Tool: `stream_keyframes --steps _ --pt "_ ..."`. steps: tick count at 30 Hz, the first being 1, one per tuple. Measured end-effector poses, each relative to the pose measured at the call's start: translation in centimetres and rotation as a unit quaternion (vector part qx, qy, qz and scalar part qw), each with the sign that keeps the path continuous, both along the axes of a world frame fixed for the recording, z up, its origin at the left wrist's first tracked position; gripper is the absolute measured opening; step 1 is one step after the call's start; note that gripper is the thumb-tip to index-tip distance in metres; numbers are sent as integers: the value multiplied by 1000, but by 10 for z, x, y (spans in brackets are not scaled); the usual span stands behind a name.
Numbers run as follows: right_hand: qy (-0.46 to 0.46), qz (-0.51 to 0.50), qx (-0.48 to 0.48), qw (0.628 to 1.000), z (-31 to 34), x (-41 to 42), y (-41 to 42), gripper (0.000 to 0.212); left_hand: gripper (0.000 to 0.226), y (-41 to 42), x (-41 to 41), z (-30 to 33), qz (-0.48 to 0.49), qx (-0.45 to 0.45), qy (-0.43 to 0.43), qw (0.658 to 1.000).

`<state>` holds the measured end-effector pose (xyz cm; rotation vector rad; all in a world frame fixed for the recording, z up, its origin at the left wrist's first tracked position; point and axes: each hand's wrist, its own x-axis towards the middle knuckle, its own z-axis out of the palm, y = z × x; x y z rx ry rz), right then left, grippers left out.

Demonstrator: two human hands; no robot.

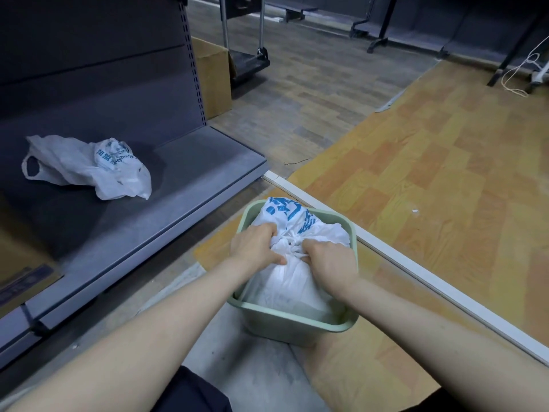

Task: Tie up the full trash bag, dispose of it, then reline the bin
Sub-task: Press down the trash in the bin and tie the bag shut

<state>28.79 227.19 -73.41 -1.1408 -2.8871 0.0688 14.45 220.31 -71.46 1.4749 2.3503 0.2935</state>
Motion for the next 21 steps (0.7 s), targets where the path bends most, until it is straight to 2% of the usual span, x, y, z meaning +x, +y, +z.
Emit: stream_keyframes --steps 2,5,9,11,15,18,21 --pt "-34 27 33 999 -1 3 3 18 48 -2 4 1 -14 -1 30 999" --pt "-51 67 69 994 3 6 8 22 57 -6 12 3 -31 4 121 992" --pt "-4 142 135 981 19 19 13 23 79 -8 18 3 -15 -12 165 986" --pt "64 175 195 963 20 32 17 46 72 -9 16 5 -35 -11 172 984" --pt "184 216 249 926 31 51 34 74 71 -16 7 9 -86 52 212 972" --pt "188 250 288 905 33 58 43 74 75 -24 7 7 -124 112 258 952" --pt "176 265 303 898 34 64 48 71 77 -25 8 13 -167 195 233 938"
